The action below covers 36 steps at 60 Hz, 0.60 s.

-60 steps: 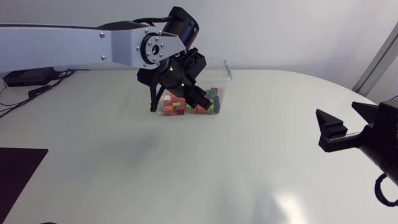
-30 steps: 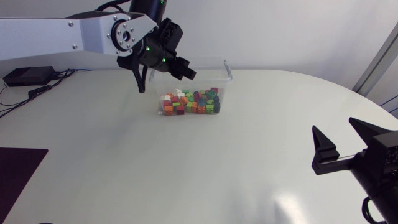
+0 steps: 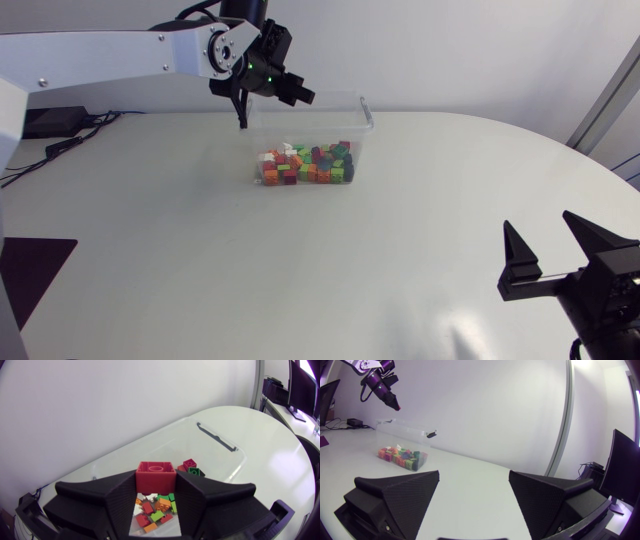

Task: Place the duplo bricks in the container

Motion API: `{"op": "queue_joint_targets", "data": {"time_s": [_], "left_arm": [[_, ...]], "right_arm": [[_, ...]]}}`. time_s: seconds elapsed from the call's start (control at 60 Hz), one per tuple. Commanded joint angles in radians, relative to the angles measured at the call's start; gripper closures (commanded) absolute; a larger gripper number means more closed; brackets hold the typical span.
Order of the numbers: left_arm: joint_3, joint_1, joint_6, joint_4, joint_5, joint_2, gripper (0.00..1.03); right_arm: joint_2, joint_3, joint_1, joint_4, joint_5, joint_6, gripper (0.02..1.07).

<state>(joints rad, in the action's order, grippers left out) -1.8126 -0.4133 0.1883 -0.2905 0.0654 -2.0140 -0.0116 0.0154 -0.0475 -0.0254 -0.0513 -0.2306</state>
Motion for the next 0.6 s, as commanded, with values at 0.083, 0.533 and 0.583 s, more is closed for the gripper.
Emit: {"op": "queue_joint_targets", "data": {"time_s": [0.083, 0.533, 0.583], "left_arm": [[-0.136, 0.028, -0.044, 0.013, 0.005, -0.103, 0.62], [-0.43, 0.071, -0.062, -0.153, 0.001, -0.353, 0.03], [-0.401, 0.073, -0.059, -0.171, -0.001, -0.325, 0.03]], "right_arm": [[0.016, -0.02, 0.015, -0.001, -0.025, 0.027, 0.07], [0.016, -0.02, 0.015, 0.008, -0.01, 0.019, 0.07], [0.018, -0.02, 0.015, 0.008, -0.01, 0.019, 0.07]]}}
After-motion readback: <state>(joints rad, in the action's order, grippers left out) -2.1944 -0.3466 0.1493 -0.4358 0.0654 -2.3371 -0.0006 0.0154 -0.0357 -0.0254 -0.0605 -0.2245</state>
